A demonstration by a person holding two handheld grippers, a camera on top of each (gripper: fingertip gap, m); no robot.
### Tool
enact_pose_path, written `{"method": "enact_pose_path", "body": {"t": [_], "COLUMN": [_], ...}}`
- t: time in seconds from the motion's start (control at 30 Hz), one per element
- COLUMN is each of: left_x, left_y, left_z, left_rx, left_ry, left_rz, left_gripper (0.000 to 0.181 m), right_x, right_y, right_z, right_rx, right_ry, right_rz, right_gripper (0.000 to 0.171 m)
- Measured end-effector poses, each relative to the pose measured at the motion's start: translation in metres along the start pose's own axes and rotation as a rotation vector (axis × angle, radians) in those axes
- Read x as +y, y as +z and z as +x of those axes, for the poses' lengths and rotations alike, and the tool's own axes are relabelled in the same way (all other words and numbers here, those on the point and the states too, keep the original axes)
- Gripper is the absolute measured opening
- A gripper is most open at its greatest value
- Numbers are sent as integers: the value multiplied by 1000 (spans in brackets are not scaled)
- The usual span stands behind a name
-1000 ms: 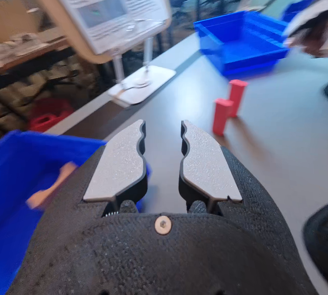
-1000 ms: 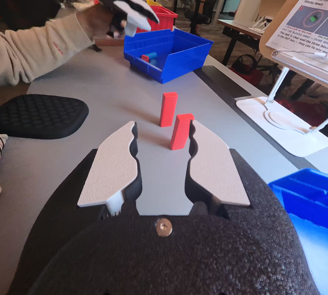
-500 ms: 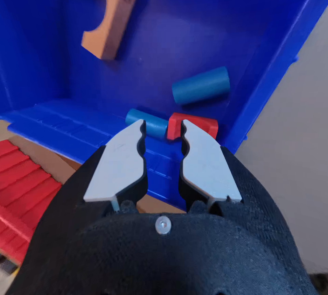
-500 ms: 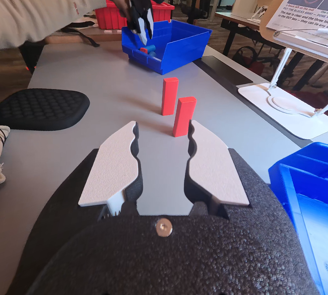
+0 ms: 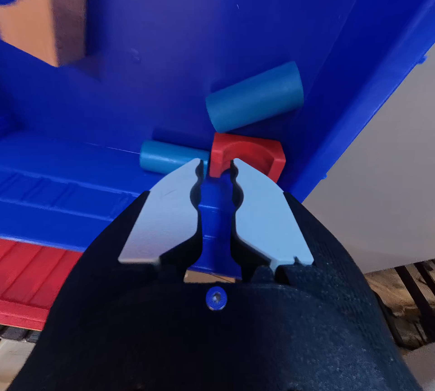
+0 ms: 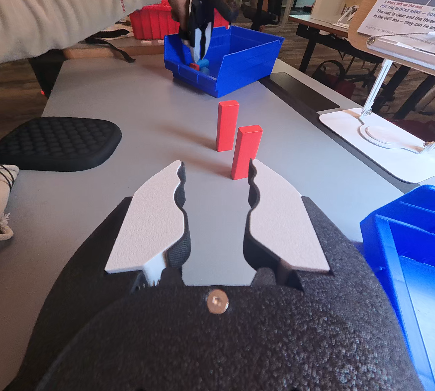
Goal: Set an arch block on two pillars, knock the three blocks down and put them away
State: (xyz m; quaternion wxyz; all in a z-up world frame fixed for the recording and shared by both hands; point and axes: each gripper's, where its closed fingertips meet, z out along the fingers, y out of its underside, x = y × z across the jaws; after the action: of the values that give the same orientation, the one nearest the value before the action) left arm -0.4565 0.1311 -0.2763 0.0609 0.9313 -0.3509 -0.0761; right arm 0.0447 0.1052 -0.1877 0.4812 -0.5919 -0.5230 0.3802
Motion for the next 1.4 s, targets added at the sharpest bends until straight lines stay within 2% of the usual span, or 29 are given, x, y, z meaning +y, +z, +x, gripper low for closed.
{"method": "enact_pose_path", "body": {"t": [0.03, 0.23, 0.37, 0.47, 0.5, 0.53, 0.57, 0.7, 0.8, 0.9, 1.0, 1.1, 1.2, 1.3, 1.37, 1.4], "left_x": [-6, -74, -102, -112, -112, -114, -116, -105, -107, -117, -133, -150, -163, -172, -174, -175], "left_y": [-6, -32, -12, 10, 18, 20, 19, 1, -41, -91, -132, -155, -171, -173, -169, -167], "left_z": [-5, -63, -83, -87, -85, -82, -81, -75, -59, -15, 64, 151, 230, 286, 297, 303], "left_rx": [-18, -307, -377, -327, -302, -282, -287, -335, -418, -462, -399, -362, -353, -420, -519, -516], "left_ry": [-4, 2, 17, -1, 1, 13, 25, 2, -40, -47, -15, 39, 75, 155, 172, 197], "left_rz": [26, 282, 291, 280, 273, 288, 305, 342, 562, 865, 1169, 1359, 1488, 1506, 1467, 1471], "left_gripper": [26, 38, 44, 46, 38, 19, 14, 12, 12, 12, 12, 12, 13, 12, 12, 12], "right_x": [0, 5, 7, 12, 14, 16, 17, 16, 10, -1, -17, -37, -47, -54, -59, -60], "right_y": [0, 3, 4, 5, 6, 6, 6, 4, 6, 15, 34, 61, 90, 109, 109, 107], "right_z": [0, -2, -2, -1, -1, 0, 0, 0, -2, -11, -23, -44, -61, -72, -75, -73], "right_rx": [-3, -8, -14, -16, -16, -16, -15, -16, -16, -14, 30, 48, 82, 98, 93, 103], "right_ry": [2, -1, 6, 10, 10, 9, 8, 15, 18, 21, 32, 119, 165, 189, 209, 212], "right_rz": [0, -20, -22, -39, -46, -51, -55, -39, -14, 18, 38, 78, 103, 130, 167, 172], "right_gripper": [51, 51, 50, 49, 49, 49, 49, 48, 47, 46, 49, 55, 59, 63, 42, 26]}}
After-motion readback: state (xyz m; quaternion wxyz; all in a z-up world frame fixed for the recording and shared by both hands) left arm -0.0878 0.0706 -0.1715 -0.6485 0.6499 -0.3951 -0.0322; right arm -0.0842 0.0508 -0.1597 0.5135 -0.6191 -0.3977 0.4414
